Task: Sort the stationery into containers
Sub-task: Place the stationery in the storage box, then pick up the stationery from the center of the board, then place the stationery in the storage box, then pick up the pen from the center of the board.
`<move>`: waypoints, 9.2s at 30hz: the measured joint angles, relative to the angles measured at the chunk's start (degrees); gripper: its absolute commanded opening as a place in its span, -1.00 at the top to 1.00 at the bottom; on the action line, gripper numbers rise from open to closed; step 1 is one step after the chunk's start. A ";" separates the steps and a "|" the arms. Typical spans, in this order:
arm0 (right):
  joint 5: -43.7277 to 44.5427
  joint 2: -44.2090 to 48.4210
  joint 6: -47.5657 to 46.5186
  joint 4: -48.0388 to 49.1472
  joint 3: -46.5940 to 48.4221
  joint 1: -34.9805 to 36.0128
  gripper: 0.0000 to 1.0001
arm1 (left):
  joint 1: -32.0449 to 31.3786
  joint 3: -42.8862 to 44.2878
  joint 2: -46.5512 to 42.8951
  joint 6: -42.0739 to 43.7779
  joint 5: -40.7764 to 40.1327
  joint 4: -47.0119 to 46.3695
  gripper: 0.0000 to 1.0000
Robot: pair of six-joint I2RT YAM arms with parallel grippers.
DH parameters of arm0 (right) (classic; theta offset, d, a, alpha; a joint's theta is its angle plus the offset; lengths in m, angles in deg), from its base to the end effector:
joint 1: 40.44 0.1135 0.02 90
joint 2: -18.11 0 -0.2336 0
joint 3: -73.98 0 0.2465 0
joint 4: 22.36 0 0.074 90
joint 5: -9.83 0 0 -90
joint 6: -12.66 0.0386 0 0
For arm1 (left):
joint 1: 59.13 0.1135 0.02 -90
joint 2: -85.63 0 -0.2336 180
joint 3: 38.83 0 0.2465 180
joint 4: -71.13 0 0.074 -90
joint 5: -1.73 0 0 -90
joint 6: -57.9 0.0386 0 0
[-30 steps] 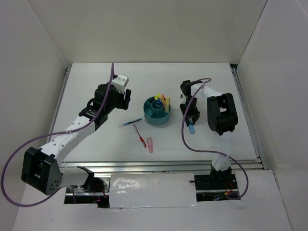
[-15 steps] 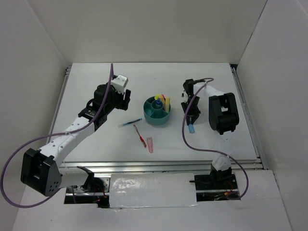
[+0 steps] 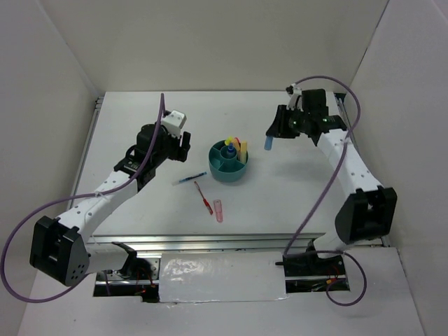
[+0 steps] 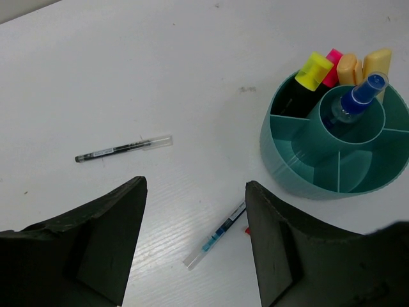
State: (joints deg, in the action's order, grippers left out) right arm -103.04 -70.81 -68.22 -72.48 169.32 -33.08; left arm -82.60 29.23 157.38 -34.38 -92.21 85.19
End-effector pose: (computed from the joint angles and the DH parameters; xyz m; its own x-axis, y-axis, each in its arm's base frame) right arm 0.3350 0.0584 0.2989 -0.7394 0.0517 -0.6713 -0.2831 0.8807 0.3797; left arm 0.2762 -0.1170 0.2852 -0.2928 0.0839 -0.9525 0.3259 0.9452 -0.0170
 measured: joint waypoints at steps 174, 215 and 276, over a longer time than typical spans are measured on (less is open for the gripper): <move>3.63 12.00 -2.58 28.92 -26.49 -11.15 -0.15 | -30.36 25.05 41.35 102.09 22.27 54.29 0.04; 4.26 10.36 -3.65 28.83 -25.24 -11.15 -0.14 | -6.49 43.21 36.30 87.03 66.29 54.34 0.94; 4.04 4.20 -9.31 27.80 -15.89 -9.33 -0.17 | 22.32 56.68 43.25 57.02 49.83 45.51 0.07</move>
State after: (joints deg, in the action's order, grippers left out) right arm -99.00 -66.61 -77.53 -44.68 153.43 -42.41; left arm -60.28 85.91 200.63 22.64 -42.38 130.69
